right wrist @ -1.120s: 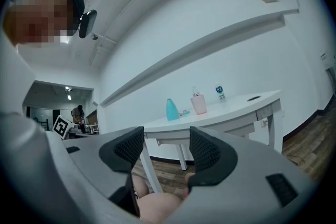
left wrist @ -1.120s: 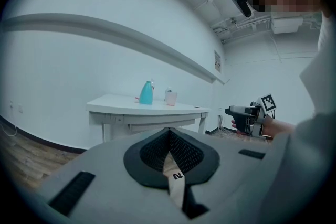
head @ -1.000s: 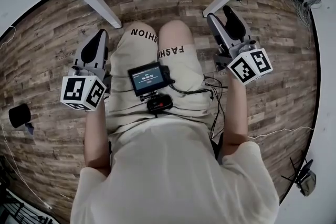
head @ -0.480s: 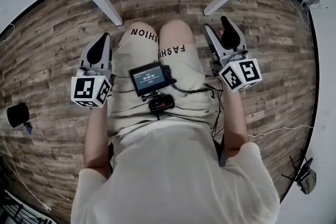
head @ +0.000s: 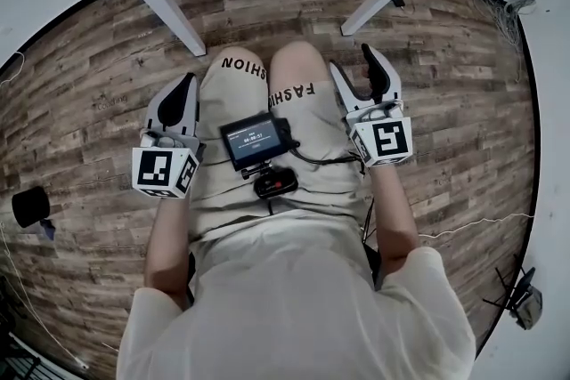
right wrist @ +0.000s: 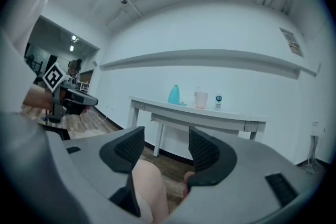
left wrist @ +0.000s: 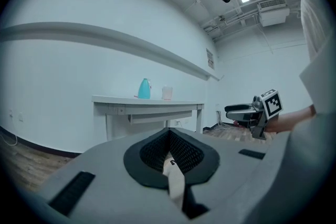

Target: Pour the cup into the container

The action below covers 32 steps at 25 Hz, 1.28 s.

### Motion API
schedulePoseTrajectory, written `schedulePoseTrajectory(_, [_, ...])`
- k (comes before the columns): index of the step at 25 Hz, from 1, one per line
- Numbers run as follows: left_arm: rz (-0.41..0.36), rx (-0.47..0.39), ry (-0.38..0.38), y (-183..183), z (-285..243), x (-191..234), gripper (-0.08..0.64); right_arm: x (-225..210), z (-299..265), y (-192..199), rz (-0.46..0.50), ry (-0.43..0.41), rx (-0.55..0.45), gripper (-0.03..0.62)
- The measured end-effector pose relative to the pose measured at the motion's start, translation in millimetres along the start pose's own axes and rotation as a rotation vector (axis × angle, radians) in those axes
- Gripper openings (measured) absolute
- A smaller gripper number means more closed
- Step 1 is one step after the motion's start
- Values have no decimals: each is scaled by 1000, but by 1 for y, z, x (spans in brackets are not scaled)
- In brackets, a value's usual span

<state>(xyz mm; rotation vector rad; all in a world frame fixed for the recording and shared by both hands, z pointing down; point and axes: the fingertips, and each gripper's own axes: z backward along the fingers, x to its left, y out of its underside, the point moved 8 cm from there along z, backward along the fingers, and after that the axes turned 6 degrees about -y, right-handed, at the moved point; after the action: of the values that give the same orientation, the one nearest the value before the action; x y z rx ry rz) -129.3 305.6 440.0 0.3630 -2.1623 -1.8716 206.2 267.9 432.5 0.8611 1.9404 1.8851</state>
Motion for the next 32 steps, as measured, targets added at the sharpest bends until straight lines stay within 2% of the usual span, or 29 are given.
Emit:
schedulePoseTrajectory(3, [-15, 5, 6, 2, -1, -2, 9, 16, -6, 1, 76, -54, 12, 272])
schedulePoseTrajectory(8, [-18, 12, -13, 7, -2, 1, 9, 32, -8, 4, 137, -98, 30, 272])
schedulePoseTrajectory(13, [-34, 24, -15, 17, -7, -5, 9, 41, -9, 8, 144, -104, 8, 262])
schedulePoseTrajectory(23, [-43, 38, -13, 28, -13, -10, 9, 59, -14, 20, 148, -118, 35, 261])
schedulePoseTrajectory(32, [-10, 83, 0, 41, -19, -14, 9, 60, -18, 28, 118, -117, 54, 261])
